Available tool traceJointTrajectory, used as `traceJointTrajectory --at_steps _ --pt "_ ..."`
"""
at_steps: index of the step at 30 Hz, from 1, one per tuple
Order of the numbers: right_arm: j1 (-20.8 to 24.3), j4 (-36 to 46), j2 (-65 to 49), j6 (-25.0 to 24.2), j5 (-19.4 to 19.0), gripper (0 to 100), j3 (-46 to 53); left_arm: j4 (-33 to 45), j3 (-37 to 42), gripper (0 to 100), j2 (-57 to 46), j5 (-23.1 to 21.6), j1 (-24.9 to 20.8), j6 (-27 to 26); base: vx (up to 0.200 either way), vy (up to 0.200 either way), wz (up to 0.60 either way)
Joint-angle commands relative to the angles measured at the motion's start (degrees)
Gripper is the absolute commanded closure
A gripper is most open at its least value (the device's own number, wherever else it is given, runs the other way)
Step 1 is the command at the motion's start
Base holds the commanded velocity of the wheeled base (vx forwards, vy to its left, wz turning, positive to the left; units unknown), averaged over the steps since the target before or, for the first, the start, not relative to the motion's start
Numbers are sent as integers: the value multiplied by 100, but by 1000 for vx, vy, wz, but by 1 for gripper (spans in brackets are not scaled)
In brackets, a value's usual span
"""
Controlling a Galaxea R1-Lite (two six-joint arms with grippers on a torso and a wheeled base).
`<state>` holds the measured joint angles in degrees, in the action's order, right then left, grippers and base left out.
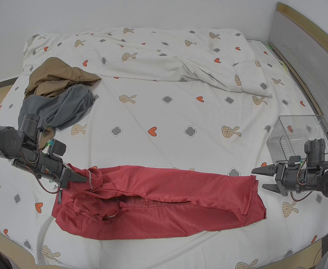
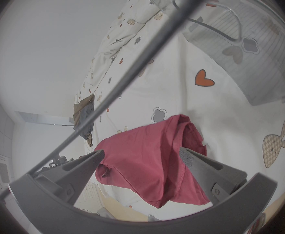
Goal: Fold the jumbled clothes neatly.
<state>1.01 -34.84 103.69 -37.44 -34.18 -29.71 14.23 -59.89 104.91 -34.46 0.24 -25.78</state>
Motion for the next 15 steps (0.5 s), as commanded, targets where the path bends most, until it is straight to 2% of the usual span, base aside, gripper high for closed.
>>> traceJointTrajectory --at_steps 1,15 --pt "-48 -14 63 105 8 0 141 1 -31 100 20 -8 2 3 0 0 0" --pt "145 -75 881 193 -9 0 -378 -25 4 100 20 -25 -42 -6 0 0 0"
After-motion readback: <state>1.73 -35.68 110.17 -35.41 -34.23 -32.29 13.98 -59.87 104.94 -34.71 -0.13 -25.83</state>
